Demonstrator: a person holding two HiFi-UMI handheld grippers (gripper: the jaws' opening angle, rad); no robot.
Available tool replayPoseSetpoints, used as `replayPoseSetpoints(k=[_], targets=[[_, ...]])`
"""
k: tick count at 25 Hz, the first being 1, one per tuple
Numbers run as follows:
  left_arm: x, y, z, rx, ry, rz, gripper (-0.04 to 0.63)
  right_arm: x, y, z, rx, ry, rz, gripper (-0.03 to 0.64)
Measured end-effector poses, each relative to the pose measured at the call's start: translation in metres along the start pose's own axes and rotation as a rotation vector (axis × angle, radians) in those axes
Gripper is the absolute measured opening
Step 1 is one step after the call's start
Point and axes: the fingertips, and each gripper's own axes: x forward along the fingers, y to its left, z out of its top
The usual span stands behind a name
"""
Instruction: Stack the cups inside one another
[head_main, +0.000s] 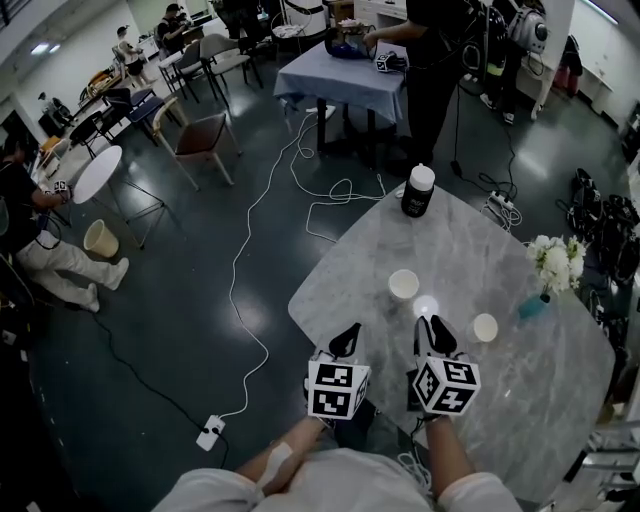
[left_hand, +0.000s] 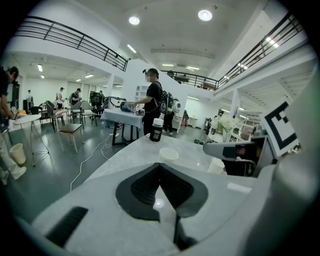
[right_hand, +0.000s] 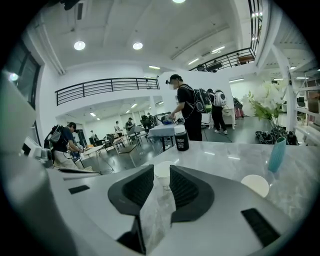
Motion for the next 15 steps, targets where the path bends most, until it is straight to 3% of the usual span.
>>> replayPoseSetpoints(k=[6,15], targets=[[-0.015,-0.013,-0.006,0.017,-0.002,-0.039,-0.005,-0.025,0.001,-0.005,0.004,-0.016,-0.027,0.052],[-0.025,-0.032,-0.005,0.042,-0.016,-0.101,-0.005,-0.058,-0.001,-0.017,0.011,-0.009,-0.07,0.031]])
